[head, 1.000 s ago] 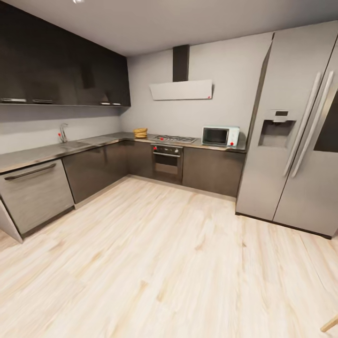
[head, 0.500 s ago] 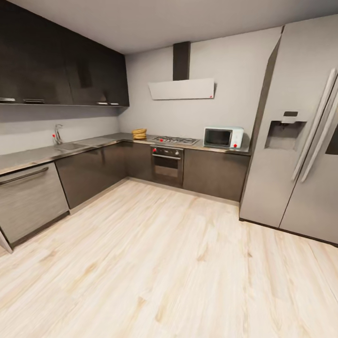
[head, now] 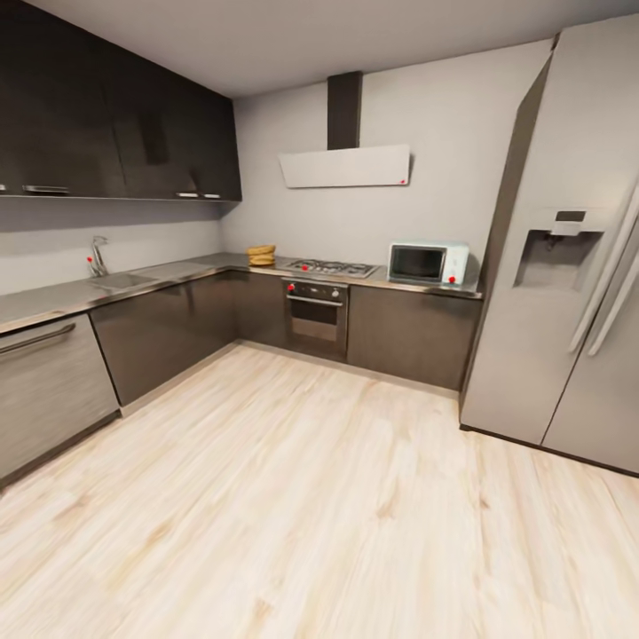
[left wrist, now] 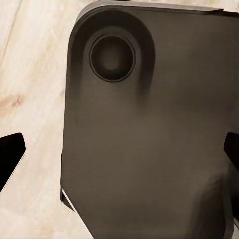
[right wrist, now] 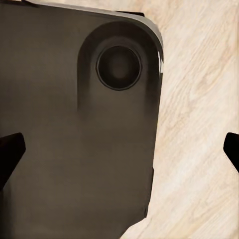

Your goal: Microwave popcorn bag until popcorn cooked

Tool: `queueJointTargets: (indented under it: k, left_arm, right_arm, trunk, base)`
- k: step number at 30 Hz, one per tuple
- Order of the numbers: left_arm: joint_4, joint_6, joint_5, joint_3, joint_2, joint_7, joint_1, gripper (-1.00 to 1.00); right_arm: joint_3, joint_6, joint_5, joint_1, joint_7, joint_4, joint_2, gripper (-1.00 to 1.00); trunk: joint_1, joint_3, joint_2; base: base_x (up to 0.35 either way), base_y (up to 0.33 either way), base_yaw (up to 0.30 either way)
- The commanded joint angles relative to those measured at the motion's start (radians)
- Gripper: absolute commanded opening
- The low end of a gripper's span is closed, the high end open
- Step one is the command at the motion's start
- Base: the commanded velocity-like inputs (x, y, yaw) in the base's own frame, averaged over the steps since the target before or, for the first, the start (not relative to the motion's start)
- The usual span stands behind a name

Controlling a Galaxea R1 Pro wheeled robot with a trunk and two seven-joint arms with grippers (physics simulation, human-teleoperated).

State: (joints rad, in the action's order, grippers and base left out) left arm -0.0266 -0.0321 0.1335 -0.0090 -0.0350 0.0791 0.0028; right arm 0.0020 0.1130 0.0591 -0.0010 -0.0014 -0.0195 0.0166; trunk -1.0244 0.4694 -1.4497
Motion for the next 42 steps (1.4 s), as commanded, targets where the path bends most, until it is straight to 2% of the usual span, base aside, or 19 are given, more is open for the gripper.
queueJointTargets:
  k: [1,42]
  left_arm:
    - [-0.001,0.001,0.009,-0.002,0.000,0.002,0.000,1.00]
    - [-0.001,-0.006,0.008,-0.002,0.000,0.002,0.000,1.00]
  right_arm:
    - [0.000,0.005,0.006,-0.001,0.000,-0.002,0.000,1.00]
    - [-0.003,0.008,-0.001,-0.001,0.000,-0.002,0.002,1.00]
  trunk:
    - [-0.001,0.001,0.000]
    - [-0.001,0.001,0.000]
  base:
    - [0.324,0.000,0.000]
    - [0.324,0.000,0.000]
